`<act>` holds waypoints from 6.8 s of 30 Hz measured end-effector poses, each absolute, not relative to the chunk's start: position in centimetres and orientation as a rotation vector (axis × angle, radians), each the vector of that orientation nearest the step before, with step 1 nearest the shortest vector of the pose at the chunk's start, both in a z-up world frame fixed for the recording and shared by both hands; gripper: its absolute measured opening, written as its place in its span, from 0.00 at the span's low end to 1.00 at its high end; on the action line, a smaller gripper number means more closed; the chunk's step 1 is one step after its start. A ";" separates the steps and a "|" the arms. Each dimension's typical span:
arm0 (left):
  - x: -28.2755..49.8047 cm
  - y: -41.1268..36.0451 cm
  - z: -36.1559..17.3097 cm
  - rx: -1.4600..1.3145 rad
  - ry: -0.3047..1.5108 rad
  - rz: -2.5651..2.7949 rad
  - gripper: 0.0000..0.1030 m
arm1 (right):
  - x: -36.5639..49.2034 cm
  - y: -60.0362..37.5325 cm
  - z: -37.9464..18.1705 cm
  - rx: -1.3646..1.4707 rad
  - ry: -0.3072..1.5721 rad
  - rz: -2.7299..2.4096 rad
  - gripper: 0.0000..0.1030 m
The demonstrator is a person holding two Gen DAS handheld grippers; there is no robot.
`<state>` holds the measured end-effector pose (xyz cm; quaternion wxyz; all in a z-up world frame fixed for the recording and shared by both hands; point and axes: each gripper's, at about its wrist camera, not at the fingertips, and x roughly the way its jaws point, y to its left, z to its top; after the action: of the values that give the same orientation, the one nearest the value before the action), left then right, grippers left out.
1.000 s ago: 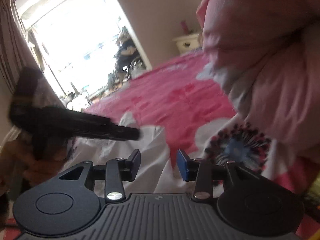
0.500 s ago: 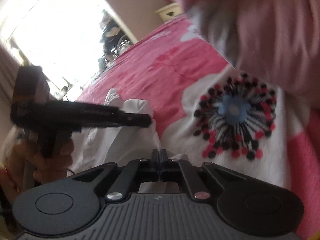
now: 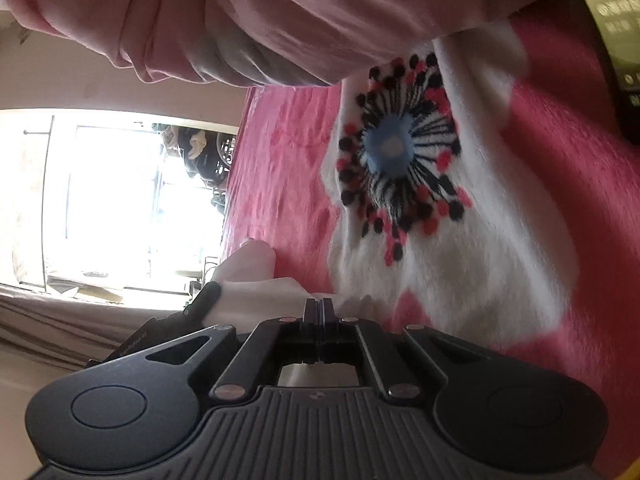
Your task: Fold clothes
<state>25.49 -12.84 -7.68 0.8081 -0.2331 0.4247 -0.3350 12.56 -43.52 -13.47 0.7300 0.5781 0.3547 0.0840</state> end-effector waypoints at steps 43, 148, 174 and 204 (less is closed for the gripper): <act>26.0 -19.8 -11.6 -0.261 0.982 -0.686 0.10 | 13.8 -43.4 -12.9 1.278 0.733 0.170 0.42; 1.8 3.0 -12.6 -0.602 1.240 -0.761 0.60 | -7.3 -32.8 -13.0 1.515 1.118 0.444 0.10; 0.2 5.2 -13.8 -0.639 1.415 -0.717 0.28 | -8.0 -28.9 -15.0 1.405 1.417 0.474 0.23; -1.3 9.5 -9.2 -0.593 1.175 -0.634 0.57 | -10.8 -10.1 -3.0 -0.406 0.807 0.837 0.53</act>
<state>-1.32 9.51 -9.21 0.7450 -0.2708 0.5366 -0.2894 -10.76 -10.06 -3.02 0.8162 -0.1906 0.3787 0.3925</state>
